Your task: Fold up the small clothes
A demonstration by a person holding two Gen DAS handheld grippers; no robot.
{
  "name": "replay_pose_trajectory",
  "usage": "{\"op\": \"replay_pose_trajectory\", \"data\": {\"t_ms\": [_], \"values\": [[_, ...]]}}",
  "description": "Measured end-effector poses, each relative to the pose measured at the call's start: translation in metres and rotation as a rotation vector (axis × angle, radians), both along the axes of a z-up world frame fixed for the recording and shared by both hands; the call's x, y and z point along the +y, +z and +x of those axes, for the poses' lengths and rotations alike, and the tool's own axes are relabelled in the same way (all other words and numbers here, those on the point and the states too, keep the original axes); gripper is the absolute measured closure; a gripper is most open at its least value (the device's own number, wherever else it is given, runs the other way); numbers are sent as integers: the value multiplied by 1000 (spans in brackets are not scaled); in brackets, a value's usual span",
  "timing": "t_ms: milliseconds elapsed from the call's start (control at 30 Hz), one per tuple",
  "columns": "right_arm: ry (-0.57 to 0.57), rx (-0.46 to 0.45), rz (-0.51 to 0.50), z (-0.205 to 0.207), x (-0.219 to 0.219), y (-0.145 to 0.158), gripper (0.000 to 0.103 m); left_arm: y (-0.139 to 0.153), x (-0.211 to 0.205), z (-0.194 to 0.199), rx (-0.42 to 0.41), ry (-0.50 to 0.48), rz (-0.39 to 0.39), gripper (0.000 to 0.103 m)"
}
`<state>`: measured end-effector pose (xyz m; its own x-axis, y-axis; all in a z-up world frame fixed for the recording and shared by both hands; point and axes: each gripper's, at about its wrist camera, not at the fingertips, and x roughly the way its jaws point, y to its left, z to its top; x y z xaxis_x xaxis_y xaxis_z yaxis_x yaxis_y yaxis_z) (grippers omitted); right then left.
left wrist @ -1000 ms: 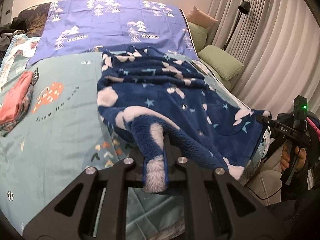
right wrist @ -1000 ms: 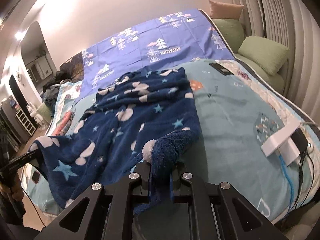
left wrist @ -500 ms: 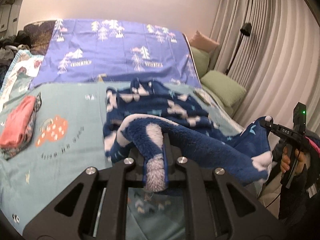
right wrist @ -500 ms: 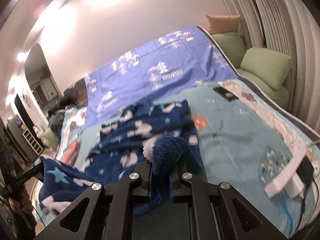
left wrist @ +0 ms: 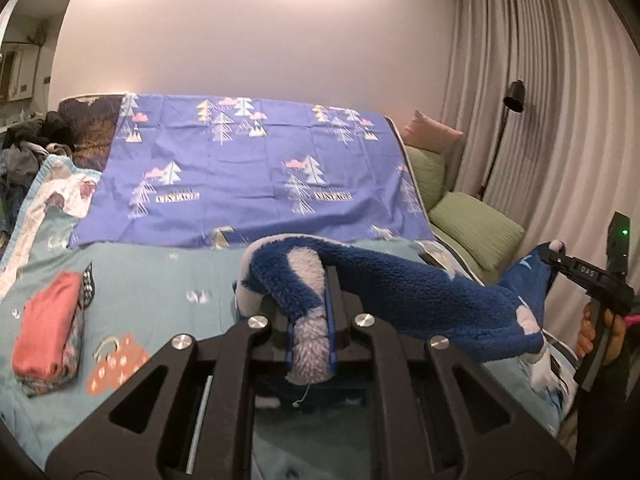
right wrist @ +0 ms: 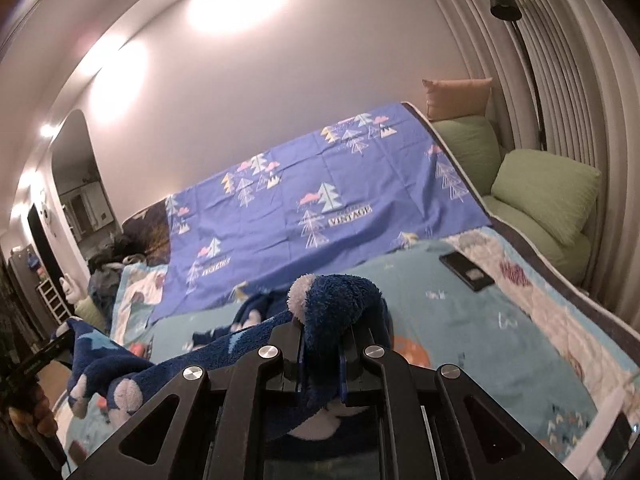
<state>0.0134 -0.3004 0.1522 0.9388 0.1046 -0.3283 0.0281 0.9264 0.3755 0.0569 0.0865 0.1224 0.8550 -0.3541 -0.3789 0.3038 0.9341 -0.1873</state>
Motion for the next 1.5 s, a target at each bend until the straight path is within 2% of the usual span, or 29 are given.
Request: {"op": "replay_pose_trajectory", "data": {"t_ms": [167,567,867,1067,1267,1433,1500], "values": [[-18,11,31,45,-12,0,93,1,-8,37,-16,35,9,90],[-27,47,4,136,-19,-15,93,-19,-28,117,10,71,75,90],[-17,141,15,212,-27,-62,93,-63,-38,176,83,95,133,90],[5,275,-3,257,-24,-110,93,-110,-41,216,200,108,170,90],[16,383,-1,273,-27,-151,93,-150,-39,235,287,116,196,90],[29,437,-7,280,-25,-160,90,-151,-42,237,291,107,206,90],[32,441,0,277,-27,-154,85,-146,-41,234,283,101,200,87]]}}
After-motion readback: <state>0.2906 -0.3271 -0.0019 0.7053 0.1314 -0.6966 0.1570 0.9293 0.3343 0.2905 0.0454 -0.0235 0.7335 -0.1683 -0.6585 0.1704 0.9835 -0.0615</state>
